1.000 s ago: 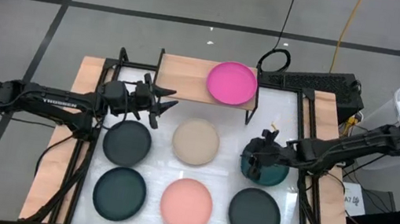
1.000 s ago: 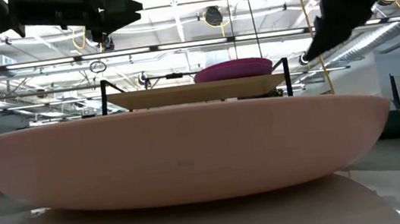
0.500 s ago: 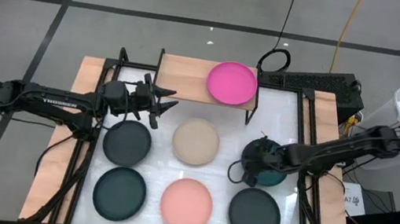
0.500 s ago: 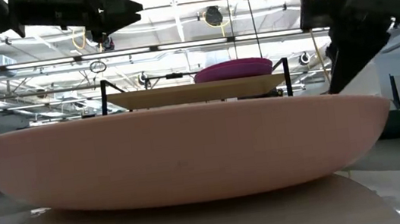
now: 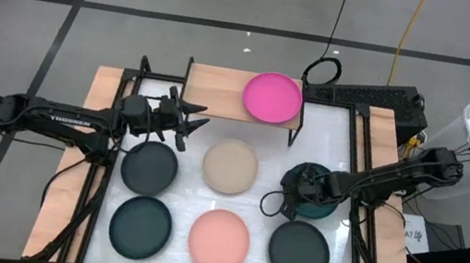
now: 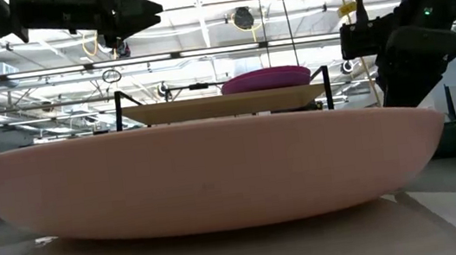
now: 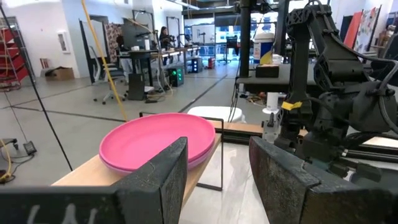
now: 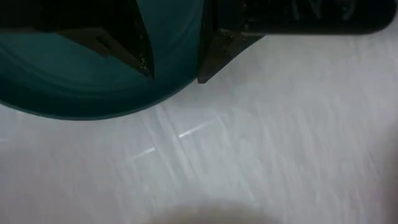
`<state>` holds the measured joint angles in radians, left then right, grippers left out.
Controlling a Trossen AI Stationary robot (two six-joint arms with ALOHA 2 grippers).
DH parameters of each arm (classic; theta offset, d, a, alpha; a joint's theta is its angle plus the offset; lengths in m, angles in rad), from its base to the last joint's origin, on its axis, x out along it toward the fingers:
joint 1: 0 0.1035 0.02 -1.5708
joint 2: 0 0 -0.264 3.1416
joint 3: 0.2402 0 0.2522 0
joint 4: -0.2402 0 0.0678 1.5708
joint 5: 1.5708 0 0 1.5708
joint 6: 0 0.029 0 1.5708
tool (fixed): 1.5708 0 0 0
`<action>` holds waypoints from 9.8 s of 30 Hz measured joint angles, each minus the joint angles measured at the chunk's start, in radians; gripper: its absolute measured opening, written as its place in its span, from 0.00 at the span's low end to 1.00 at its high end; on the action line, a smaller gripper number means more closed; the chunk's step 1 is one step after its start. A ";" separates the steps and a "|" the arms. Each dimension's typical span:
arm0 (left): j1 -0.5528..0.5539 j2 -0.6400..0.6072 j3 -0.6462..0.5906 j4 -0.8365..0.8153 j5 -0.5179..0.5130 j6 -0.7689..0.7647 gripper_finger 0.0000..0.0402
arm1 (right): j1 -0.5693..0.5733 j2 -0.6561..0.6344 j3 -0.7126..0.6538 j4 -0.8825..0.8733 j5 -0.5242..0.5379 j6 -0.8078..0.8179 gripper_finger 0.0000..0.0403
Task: Place and stack plates onto a shelf
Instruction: Stack the right dark green plate on top of the pink plate on the shelf, then stack the brown plate on top of the dark green plate on the shelf
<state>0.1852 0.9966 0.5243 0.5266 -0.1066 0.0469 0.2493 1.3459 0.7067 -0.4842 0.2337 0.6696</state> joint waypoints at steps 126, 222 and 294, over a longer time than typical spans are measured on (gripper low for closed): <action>0.000 0.000 0.000 -0.008 0.000 0.001 0.44 | 0.002 0.105 0.095 -0.143 -0.082 0.014 0.34; -0.092 0.000 0.000 -0.080 0.064 0.022 0.44 | -0.170 -0.104 0.449 0.062 0.187 -0.691 0.36; -0.269 0.546 0.415 -0.628 0.144 0.202 0.03 | -0.096 -0.540 -0.311 1.004 0.155 -0.830 0.36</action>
<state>-0.0841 1.5429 0.9390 -0.1010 0.0369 0.2485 0.1528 0.8059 0.3962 0.5194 0.3889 -0.1600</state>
